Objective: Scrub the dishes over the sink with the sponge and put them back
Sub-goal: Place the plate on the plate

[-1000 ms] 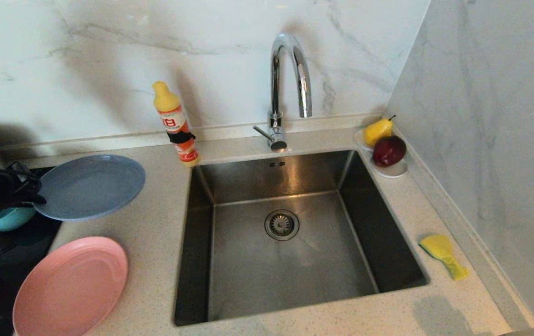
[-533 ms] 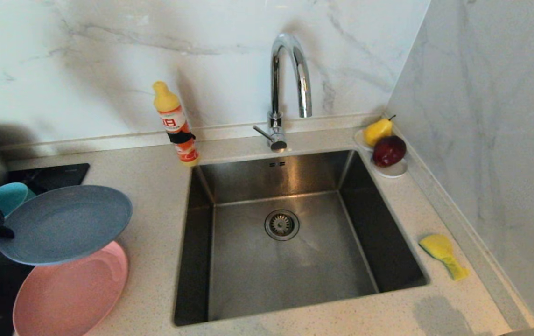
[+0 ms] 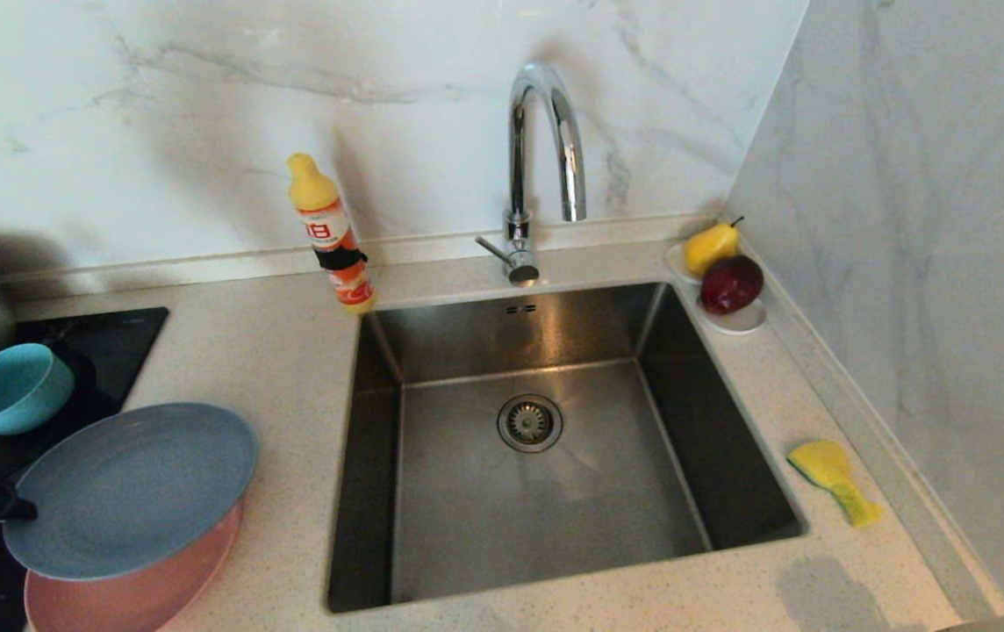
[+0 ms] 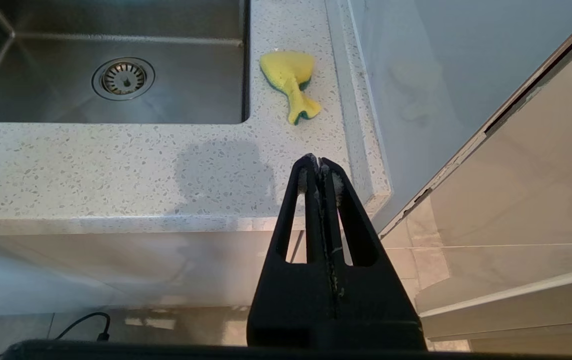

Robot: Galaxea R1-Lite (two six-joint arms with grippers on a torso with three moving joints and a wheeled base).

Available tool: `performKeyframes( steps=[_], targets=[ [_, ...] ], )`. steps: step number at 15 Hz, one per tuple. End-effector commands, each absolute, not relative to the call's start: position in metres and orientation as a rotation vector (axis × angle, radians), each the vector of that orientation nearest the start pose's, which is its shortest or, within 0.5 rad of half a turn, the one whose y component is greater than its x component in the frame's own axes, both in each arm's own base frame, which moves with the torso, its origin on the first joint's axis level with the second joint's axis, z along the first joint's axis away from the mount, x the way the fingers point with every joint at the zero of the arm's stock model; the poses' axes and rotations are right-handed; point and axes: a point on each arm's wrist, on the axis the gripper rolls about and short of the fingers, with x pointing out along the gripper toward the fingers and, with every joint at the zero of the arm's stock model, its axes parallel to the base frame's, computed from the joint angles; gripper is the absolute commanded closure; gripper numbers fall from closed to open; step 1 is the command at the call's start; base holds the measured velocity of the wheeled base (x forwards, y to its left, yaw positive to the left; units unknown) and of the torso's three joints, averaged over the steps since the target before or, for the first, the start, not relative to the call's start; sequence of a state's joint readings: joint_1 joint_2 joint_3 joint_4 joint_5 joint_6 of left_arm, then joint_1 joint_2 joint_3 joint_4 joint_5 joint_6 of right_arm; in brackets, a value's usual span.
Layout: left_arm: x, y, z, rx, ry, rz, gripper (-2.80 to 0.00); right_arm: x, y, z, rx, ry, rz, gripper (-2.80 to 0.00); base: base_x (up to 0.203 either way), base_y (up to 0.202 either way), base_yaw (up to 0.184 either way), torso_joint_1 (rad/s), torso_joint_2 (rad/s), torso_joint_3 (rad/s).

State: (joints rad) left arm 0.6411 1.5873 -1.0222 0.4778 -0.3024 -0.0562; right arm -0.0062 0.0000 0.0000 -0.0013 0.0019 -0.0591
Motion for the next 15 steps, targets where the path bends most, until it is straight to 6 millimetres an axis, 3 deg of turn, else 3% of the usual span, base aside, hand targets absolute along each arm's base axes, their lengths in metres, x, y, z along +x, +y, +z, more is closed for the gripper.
performKeyframes(
  steps=[1, 7, 12, 15],
  targets=[
    [0.201, 0.142, 0.173, -0.546, 0.957, 0.332, 0.0, -0.023, 0.0, 0.076, -0.06, 0.0, -0.003, 0.0, 0.0, 0.0, 0.0, 0.0, 0.0, 0.0],
    [0.194, 0.146, 0.168, -0.575, 0.952, 0.327, 0.0, -0.023, 0.0, 0.076, -0.06, 0.0, -0.005, 0.0, 0.0, 0.0, 0.0, 0.0, 0.0, 0.0],
    [0.177, 0.163, 0.167, -0.56, 0.946, 0.373, 0.0, -0.023, 0.0, 0.076, -0.06, 0.0, -0.005, 0.0, 0.0, 0.0, 0.0, 0.0, 0.0, 0.0],
    [0.167, 0.156, 0.168, -0.554, 0.94, 0.369, 0.0, -0.023, 0.0, 0.076, -0.06, 0.0, -0.005, 0.0, 0.0, 0.0, 0.0, 0.0, 0.0, 0.0]
  ],
)
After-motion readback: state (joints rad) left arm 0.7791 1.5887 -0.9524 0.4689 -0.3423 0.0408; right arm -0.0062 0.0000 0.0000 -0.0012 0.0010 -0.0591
